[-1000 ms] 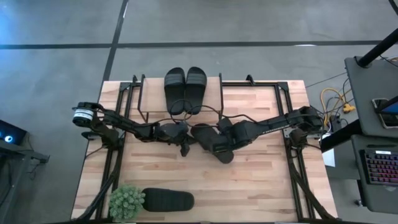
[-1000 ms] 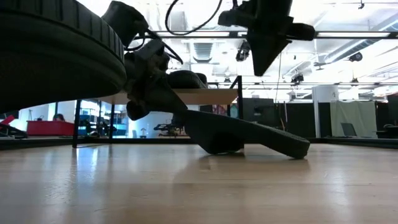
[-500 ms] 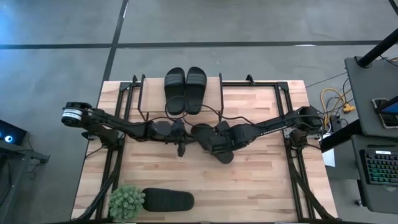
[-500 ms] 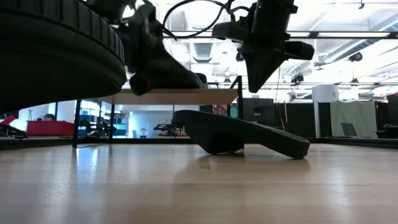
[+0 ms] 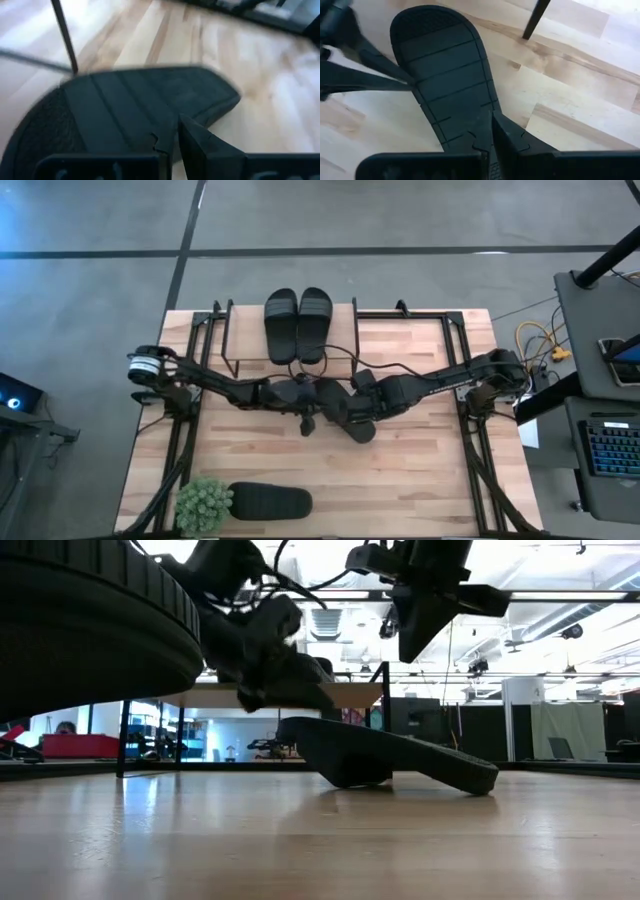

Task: Pick and place slides into the shelf
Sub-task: Adjust the black slides

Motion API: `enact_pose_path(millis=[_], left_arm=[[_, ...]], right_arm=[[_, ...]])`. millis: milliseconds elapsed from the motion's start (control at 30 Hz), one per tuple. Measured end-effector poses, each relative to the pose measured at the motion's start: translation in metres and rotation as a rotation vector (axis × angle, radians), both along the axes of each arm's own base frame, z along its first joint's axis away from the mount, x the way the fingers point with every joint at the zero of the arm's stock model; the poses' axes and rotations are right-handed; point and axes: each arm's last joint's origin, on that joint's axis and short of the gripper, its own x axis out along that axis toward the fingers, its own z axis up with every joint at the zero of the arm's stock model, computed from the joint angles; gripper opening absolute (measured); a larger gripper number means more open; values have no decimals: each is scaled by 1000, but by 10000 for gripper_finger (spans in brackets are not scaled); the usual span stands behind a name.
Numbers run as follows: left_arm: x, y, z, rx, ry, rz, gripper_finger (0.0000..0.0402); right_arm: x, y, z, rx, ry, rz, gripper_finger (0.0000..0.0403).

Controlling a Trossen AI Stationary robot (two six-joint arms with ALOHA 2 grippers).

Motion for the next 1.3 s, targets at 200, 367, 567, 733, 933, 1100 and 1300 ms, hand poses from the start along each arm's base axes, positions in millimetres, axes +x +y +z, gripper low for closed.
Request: enact_pose_path(millis=[200, 367, 567, 733, 933, 1100, 1300], left_arm=[[-6, 0, -19, -36, 141, 31, 10], [-25, -3, -26, -137, 255, 62, 10], [-48, -12, -22, -230, 281, 18, 10], [-65, -19, -22, -246, 292, 38, 10], [-79, -26, 4, -218, 186, 79, 10], [-79, -28, 37, -150, -44, 71, 10], [-67, -32, 36, -164, -125, 5, 10]], right_arm=[[-1, 0, -2, -2, 10, 0, 8], [-3, -1, -6, -5, 26, 0, 8], [-4, -1, -10, -8, 41, -1, 8], [-2, -1, -10, -2, 19, -2, 8], [5, 1, -9, 34, -58, 9, 8], [16, 4, -26, 71, -34, 32, 8], [21, 10, -39, 88, -7, 35, 8]])
